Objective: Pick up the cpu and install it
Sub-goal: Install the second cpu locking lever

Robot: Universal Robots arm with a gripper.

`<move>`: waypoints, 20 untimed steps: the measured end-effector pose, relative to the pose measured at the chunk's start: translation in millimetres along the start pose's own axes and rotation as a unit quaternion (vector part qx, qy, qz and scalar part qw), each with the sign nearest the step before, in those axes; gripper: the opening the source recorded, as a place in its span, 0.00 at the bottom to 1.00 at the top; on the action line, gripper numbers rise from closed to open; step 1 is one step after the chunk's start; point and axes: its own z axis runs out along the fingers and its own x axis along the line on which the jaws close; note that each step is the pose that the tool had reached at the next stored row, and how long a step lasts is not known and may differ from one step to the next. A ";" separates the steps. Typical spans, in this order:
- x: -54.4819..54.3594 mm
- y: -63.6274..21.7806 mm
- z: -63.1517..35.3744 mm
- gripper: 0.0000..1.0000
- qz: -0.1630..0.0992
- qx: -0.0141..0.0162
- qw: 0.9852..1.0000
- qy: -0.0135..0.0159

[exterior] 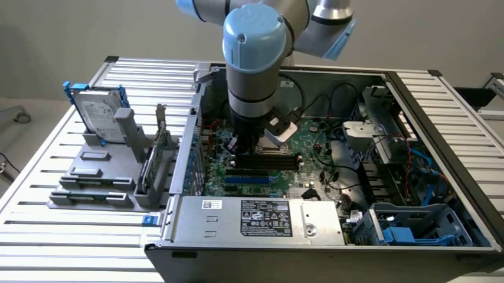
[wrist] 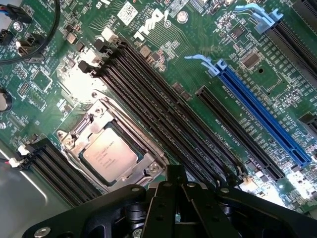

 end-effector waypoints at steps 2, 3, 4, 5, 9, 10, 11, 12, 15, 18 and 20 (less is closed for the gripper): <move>0.8 -0.9 0.9 0.11 0.001 0.000 1.000 0.000; 1.4 -1.4 1.2 0.11 0.002 0.000 1.000 0.000; 1.8 -1.8 1.4 0.11 0.002 0.000 1.000 0.001; 2.2 -2.3 1.7 0.11 0.003 -0.001 1.000 0.001; 2.9 -3.3 2.7 0.11 0.005 -0.001 1.000 0.001; 3.1 -3.5 3.0 0.11 0.005 -0.001 1.000 0.001; 3.2 -3.7 3.3 0.11 0.006 -0.001 1.000 0.001; 3.4 -3.9 3.5 0.11 0.006 -0.001 1.000 0.001; 3.7 -4.4 3.9 0.11 0.007 -0.001 1.000 0.001; 3.9 -4.7 4.1 0.11 0.008 -0.002 1.000 0.001; 4.3 -5.1 3.5 0.11 0.008 -0.002 1.000 0.001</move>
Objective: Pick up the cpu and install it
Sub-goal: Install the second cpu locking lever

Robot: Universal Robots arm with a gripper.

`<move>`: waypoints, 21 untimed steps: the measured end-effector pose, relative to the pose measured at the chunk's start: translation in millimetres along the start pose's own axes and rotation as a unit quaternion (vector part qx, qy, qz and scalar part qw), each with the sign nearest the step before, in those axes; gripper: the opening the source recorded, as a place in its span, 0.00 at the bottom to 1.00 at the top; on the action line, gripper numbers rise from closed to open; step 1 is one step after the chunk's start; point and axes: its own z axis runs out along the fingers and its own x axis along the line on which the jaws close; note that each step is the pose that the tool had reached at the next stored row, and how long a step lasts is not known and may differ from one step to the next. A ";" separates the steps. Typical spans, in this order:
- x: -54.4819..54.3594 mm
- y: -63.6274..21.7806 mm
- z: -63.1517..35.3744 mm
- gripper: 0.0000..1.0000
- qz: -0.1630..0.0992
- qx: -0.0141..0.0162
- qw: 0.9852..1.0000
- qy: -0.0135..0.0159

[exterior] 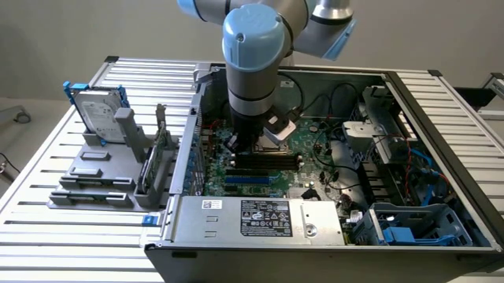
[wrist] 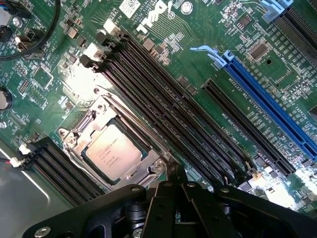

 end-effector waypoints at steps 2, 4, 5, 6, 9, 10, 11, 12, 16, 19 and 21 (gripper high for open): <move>1.6 -1.3 -4.5 0.11 0.000 0.000 1.000 0.000; 3.9 -3.4 -10.7 0.11 0.000 0.000 1.000 0.000; 5.7 -5.1 -12.7 0.11 0.000 0.001 1.000 0.000; 7.9 -7.2 -14.2 0.11 0.000 0.001 1.000 -0.001; 12.7 -12.1 -16.7 0.11 -0.006 0.003 1.000 -0.004; 14.0 -13.4 -17.2 0.11 -0.009 0.003 1.000 -0.005; 15.2 -14.7 -17.8 0.11 -0.012 0.003 1.000 -0.006; 16.3 -15.9 -18.6 0.11 -0.015 0.003 1.000 -0.007; 19.4 -19.7 -24.7 0.11 -0.029 0.002 0.999 -0.015; 21.4 -22.0 -29.9 0.11 -0.042 0.001 0.999 -0.020; 22.7 -23.8 -34.6 0.11 -0.053 0.000 0.998 -0.025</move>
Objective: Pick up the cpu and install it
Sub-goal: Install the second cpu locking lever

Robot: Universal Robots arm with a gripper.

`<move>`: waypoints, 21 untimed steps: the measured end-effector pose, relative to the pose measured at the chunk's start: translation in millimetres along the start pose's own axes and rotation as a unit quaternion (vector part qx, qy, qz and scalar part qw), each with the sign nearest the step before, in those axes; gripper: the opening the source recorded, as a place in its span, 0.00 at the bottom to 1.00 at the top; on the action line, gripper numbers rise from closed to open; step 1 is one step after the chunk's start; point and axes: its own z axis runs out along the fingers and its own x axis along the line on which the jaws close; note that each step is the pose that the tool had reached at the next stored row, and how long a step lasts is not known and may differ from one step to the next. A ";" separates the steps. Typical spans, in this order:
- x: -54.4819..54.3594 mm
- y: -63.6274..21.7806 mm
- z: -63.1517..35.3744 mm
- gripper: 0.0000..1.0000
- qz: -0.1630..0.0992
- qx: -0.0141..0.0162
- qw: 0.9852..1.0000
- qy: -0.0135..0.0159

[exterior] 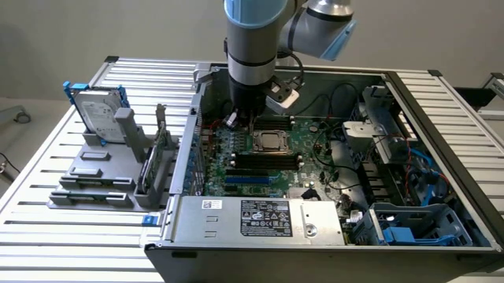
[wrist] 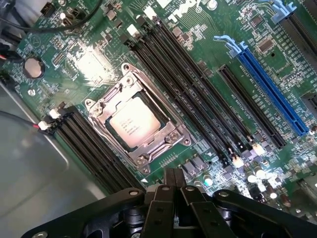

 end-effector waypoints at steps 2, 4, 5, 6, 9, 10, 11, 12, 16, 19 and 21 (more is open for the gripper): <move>1.1 -1.0 -4.2 0.11 -0.011 0.000 1.000 -0.004; 1.9 -1.8 -7.9 0.11 -0.025 0.002 1.000 -0.006; 2.1 -2.0 -8.7 0.11 -0.033 0.003 0.999 -0.007; 2.3 -2.1 -9.2 0.11 -0.040 0.004 0.999 -0.009; 2.4 -2.2 -9.9 0.11 -0.062 0.007 0.998 -0.012; 2.5 -2.2 -10.0 0.11 -0.069 0.008 0.997 -0.013; 2.6 -2.3 -10.0 0.11 -0.077 0.009 0.997 -0.014; 2.7 -2.4 -10.0 0.11 -0.084 0.010 0.996 -0.015; 3.1 -2.7 -9.9 0.11 -0.113 0.015 0.993 -0.019; 3.3 -2.9 -9.9 0.11 -0.137 0.019 0.990 -0.022; 3.3 -2.9 -9.9 0.11 -0.153 0.021 0.988 -0.023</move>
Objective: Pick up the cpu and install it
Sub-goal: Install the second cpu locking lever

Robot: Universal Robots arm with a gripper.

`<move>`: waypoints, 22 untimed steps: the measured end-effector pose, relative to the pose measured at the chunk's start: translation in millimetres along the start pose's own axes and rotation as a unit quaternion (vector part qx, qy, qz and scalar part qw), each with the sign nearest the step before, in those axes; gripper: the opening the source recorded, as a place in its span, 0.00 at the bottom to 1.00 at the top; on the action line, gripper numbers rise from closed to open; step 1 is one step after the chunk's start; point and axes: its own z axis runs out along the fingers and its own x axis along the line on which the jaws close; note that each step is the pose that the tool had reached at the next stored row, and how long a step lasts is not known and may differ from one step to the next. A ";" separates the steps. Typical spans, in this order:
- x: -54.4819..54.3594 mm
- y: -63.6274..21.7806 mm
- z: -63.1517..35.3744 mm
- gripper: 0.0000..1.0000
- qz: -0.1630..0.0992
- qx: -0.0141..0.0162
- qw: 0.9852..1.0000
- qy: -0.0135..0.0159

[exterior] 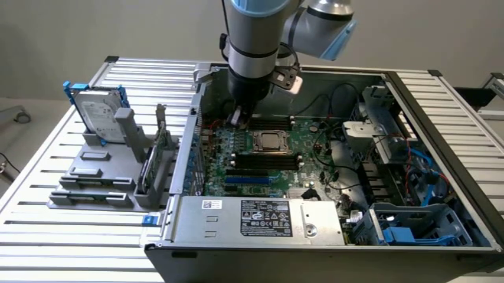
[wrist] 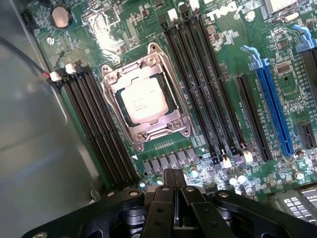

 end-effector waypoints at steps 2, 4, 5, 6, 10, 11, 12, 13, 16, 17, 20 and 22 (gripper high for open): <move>0.1 0.0 0.1 0.11 -0.016 0.002 1.000 -0.002; 0.2 -0.1 0.1 0.11 -0.030 0.004 1.000 -0.003; 0.3 -0.1 0.1 0.11 -0.037 0.004 0.999 -0.004; 0.4 -0.1 0.1 0.11 -0.043 0.004 0.999 -0.004; 1.2 -0.4 0.6 0.11 -0.067 0.000 0.998 -0.005; 1.5 -0.5 0.7 0.11 -0.072 -0.003 0.997 -0.006; 1.8 -0.7 0.8 0.11 -0.077 -0.006 0.997 -0.006; 2.0 -0.7 1.0 0.11 -0.083 -0.008 0.997 -0.007; 2.7 -1.0 1.4 0.11 -0.099 -0.014 0.995 -0.009; 2.9 -1.0 1.5 0.11 -0.104 -0.017 0.994 -0.010; 3.4 -1.2 1.8 0.11 -0.121 -0.022 0.992 -0.012; 3.6 -1.3 2.0 0.11 -0.133 -0.026 0.991 -0.014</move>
